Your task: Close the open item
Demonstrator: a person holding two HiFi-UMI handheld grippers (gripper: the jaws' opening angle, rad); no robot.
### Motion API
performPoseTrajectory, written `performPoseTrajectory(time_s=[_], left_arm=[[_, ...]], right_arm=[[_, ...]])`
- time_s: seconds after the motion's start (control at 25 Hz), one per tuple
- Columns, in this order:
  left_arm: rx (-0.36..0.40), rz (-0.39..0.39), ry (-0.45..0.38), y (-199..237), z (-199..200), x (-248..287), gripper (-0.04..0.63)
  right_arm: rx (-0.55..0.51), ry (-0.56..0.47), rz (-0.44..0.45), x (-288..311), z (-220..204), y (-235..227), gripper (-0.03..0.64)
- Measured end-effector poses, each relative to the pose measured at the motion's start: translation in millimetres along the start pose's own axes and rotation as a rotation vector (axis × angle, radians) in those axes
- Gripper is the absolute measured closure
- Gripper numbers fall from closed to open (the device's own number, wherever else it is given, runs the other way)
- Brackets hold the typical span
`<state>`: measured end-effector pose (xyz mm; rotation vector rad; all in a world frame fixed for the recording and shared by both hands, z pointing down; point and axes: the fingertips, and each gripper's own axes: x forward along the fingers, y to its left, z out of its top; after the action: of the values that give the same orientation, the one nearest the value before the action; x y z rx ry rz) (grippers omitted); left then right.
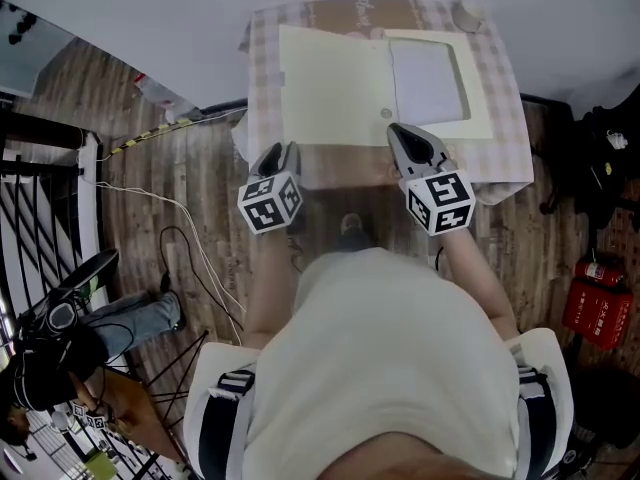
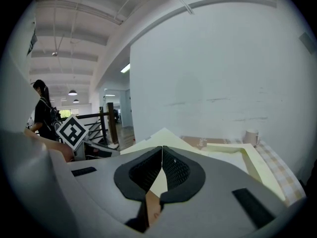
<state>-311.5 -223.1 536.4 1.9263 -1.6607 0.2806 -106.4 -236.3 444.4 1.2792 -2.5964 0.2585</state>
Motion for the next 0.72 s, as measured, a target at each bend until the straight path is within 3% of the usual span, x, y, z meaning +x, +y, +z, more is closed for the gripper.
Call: performPoseTrajectory(time_s=[0.52, 0.72], left_arm=[[-0.012, -0.108, 0.076, 8.5, -4.5, 24.6, 0.512], [0.037, -0.128, 0.078, 6.3, -1.4, 25.4, 0.52]], right_arm=[[0.004, 0.019, 0.014, 42.3, 1.0, 10.4, 0.617], [0.012, 0.029, -0.003, 48.6, -4.4, 6.7, 0.617]])
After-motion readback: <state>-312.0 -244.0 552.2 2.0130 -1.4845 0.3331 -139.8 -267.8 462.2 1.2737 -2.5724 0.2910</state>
